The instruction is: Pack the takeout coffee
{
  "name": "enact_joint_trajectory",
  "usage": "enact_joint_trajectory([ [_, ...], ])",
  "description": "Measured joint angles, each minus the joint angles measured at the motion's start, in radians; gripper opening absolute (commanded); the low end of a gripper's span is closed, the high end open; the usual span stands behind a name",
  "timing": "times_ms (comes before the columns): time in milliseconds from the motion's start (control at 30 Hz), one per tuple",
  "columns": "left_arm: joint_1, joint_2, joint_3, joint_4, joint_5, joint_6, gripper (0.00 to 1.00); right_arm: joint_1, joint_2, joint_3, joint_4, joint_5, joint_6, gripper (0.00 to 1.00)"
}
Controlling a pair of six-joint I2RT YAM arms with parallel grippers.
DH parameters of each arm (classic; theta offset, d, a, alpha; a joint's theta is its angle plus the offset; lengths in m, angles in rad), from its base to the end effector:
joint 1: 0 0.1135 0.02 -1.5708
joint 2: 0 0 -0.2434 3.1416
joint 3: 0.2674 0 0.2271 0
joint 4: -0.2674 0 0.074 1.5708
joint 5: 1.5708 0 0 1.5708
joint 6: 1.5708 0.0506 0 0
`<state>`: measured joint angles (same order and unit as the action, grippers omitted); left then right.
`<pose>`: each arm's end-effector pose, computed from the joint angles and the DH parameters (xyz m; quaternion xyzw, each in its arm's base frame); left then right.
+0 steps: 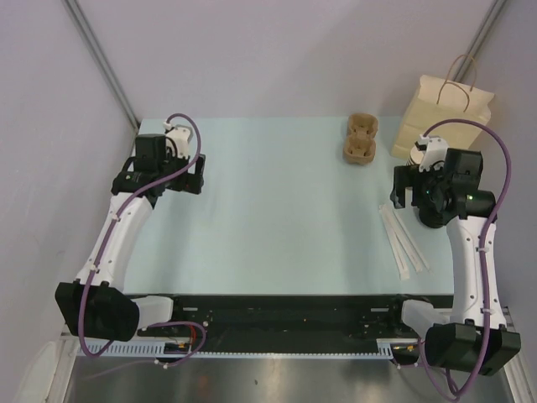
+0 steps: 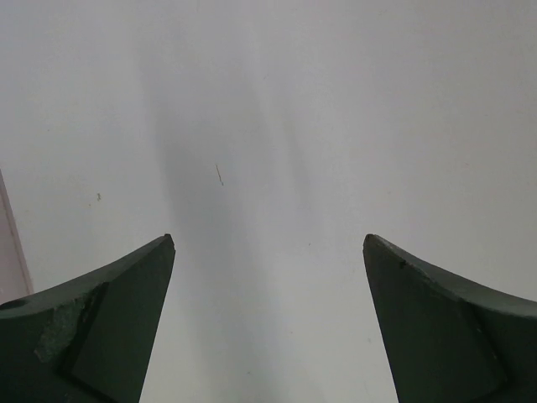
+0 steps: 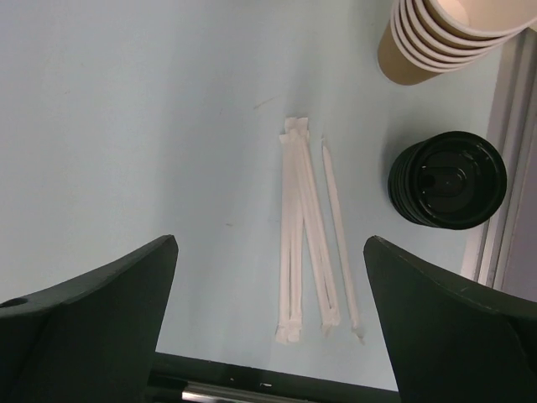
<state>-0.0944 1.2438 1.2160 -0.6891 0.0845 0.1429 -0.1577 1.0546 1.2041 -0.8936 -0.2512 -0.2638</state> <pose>0.2547 -0.0284 0.3161 0.1250 0.9010 -0.0284 0.4145 0.1975 -0.0187 0.3338 -0.0984 0.9046 0.0288 0.4137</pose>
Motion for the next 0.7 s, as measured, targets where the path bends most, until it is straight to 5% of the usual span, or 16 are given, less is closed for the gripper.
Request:
enact_joint_trajectory([
  [300, -0.007, -0.002, 0.014, 0.029, -0.003, -0.002, 0.99, -0.056, 0.105, 0.041, 0.039, 0.035, 0.031, 1.00],
  [500, -0.022, -0.005, 0.036, 0.063, 0.014, -0.002, 0.99, -0.199, 0.233, 0.156, 0.078, 0.014, 0.113, 0.97],
  [700, -0.072, -0.007, 0.041, 0.102, 0.058, -0.002, 1.00, -0.258, 0.359, 0.245, 0.129, 0.019, 0.185, 0.76],
])
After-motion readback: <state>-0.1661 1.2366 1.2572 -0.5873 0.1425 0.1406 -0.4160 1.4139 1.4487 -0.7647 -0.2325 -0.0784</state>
